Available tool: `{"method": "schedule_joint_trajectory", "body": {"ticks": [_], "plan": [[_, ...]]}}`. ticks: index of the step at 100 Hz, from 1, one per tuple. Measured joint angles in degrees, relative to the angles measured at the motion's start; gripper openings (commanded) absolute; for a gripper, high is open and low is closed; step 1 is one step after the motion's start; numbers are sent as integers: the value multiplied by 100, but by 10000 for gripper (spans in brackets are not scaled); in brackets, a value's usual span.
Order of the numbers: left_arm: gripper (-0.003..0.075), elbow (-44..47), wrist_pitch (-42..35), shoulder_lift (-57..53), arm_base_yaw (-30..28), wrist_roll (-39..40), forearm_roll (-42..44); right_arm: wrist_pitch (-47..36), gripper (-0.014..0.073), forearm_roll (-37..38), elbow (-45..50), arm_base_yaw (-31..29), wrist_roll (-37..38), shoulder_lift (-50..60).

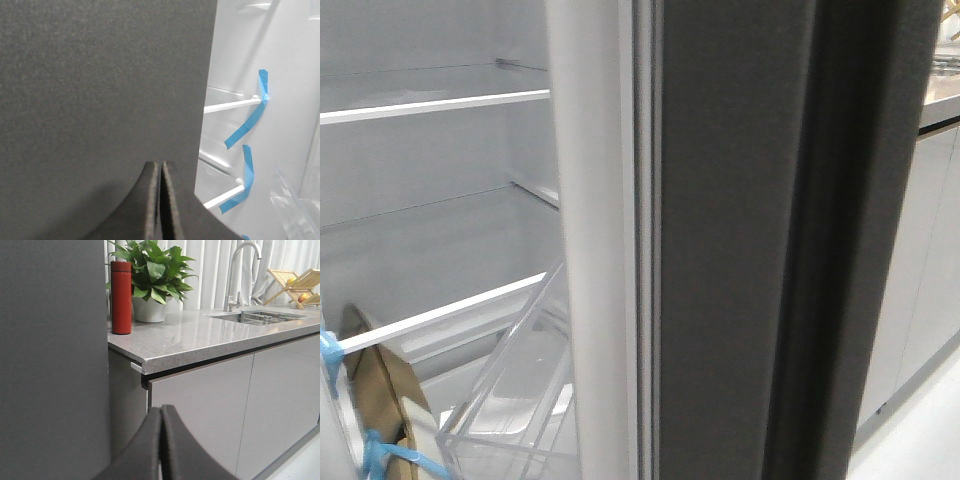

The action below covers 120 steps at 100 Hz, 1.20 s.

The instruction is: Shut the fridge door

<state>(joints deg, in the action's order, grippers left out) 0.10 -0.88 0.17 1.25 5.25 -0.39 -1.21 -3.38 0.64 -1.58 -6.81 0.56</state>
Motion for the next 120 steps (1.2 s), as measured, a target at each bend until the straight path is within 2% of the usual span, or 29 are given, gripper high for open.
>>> {"method": "schedule_joint_trajectory", "body": {"ticks": [28,44,63,75,99,120], "plan": [[-21,0,0,0,0,0,0,247,-76,0,-236,0,45,-33],[-21,0,0,0,0,0,0,589,-76,10,-1347,0,193,-660],[-21,0,0,0,0,0,0,796,-76,10,-2817,0,949,-1648],[-21,0,0,0,0,0,0,879,-76,10,-3658,96,1178,-2275],[-21,0,0,0,0,0,0,1543,-76,10,-5150,851,1182,-3258],[-21,0,0,0,0,0,0,1826,-76,10,-5755,1923,756,-3632]]}}
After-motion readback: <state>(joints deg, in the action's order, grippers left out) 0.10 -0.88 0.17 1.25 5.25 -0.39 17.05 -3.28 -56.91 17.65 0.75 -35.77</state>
